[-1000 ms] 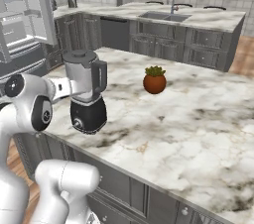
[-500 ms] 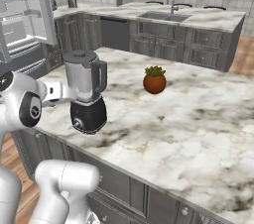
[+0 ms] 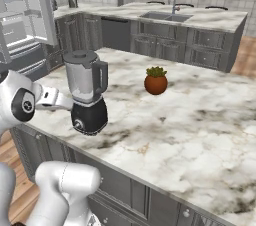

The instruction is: Grab the onions from the fridge, place them in the blender, close the lid, and turn on the blender to create a marinade.

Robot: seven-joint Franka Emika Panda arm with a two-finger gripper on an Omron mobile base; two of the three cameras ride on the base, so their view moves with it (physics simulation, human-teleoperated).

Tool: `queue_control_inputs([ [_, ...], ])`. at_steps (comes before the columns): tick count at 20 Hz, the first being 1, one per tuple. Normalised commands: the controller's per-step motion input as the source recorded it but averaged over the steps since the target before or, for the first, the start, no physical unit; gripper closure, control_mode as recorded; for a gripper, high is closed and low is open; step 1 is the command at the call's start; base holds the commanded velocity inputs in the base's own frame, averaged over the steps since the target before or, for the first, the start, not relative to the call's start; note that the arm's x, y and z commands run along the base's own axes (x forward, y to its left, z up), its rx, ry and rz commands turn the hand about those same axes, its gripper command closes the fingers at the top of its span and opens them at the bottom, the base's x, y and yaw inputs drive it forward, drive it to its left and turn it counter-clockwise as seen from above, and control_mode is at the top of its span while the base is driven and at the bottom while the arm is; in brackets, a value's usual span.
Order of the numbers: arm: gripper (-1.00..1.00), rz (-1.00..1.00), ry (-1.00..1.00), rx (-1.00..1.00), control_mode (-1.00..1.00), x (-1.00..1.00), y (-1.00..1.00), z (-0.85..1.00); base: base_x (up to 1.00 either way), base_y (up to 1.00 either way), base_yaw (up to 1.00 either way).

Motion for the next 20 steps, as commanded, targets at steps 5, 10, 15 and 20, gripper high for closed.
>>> queue_control_inputs([
  [5, -1.00, -0.21, 0.00, 0.12, -1.00, 0.00, 0.06, -0.18, 0.00, 0.00, 0.00],
  [10, -1.00, -0.05, 0.00, 0.12, -1.00, 0.14, 0.01, -0.08, 0.00, 0.00, 0.00],
  [15, -1.00, 0.00, 0.00, 0.03, -1.00, 0.14, -0.08, -0.22, 0.00, 0.00, 0.00],
  [20, -1.00, 0.00, 0.06, 0.00, -1.00, 0.00, -0.20, -0.08, 0.00, 0.00, 0.00],
])
